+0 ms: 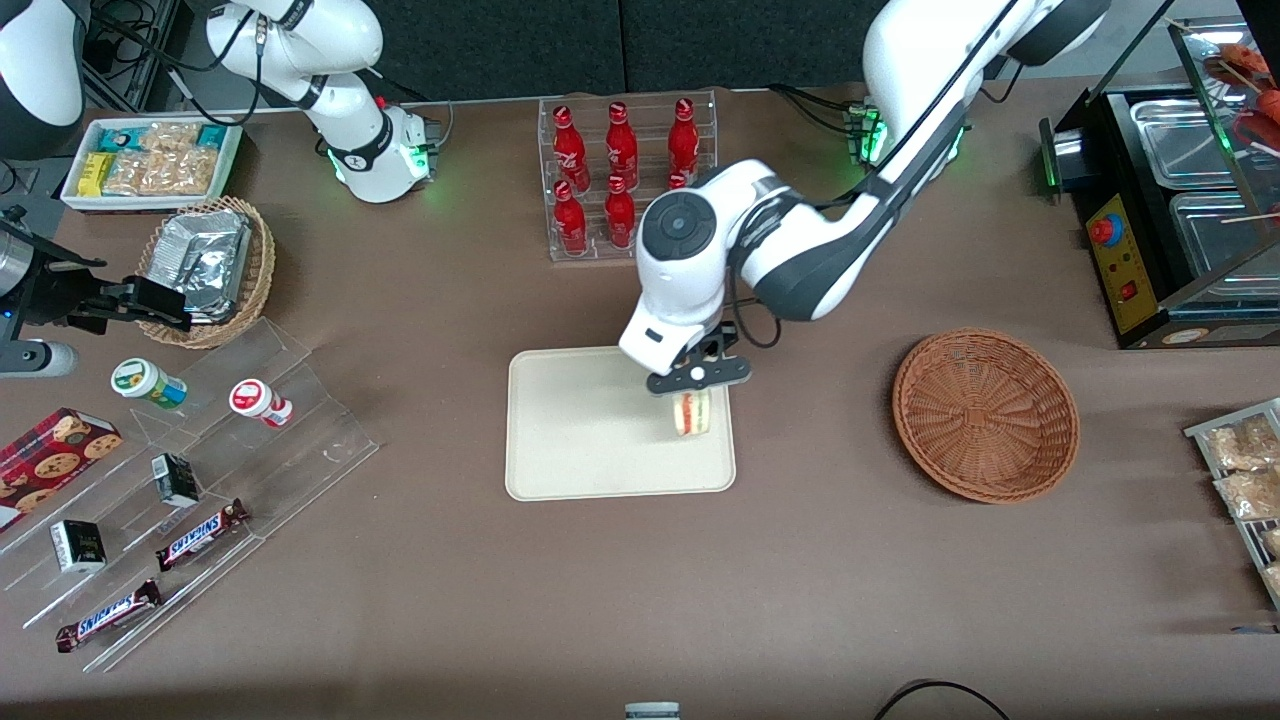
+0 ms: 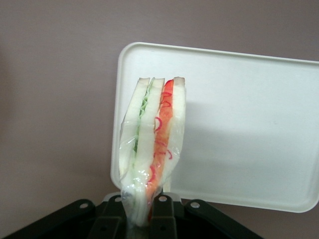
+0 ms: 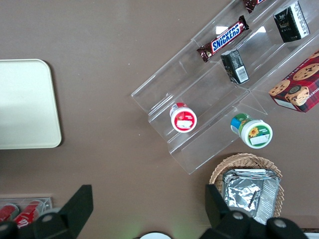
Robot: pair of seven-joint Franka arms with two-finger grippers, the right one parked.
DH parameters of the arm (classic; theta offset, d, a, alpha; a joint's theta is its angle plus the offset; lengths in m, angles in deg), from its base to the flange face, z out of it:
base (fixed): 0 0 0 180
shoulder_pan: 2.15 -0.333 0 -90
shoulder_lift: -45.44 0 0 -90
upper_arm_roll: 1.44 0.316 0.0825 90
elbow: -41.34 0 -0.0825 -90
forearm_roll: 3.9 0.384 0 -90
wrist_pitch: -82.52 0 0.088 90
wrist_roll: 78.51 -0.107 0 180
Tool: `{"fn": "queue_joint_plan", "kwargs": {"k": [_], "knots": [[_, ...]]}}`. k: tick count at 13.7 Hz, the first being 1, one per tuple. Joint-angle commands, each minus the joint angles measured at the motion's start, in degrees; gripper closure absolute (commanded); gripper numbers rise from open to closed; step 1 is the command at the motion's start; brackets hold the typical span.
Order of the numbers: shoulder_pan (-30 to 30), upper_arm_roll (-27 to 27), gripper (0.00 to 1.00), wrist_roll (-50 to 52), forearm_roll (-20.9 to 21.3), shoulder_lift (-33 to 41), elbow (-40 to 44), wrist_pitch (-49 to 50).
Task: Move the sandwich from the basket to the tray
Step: 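Lower the sandwich onto the tray and open the left gripper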
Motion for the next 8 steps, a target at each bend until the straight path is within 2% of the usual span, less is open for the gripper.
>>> {"fn": "queue_joint_plan", "kwargs": {"k": [1, 4, 8], "knots": [[1.7, 0.3, 0.92, 0.0, 1.5, -3.0, 2.5, -3.0], [2.8, 0.3, 0.92, 0.9, 5.8, -6.0, 2.6, -3.8], [3.6, 0.5, 0.92, 2.5, 7.5, -8.5, 2.7, -5.7]]}}
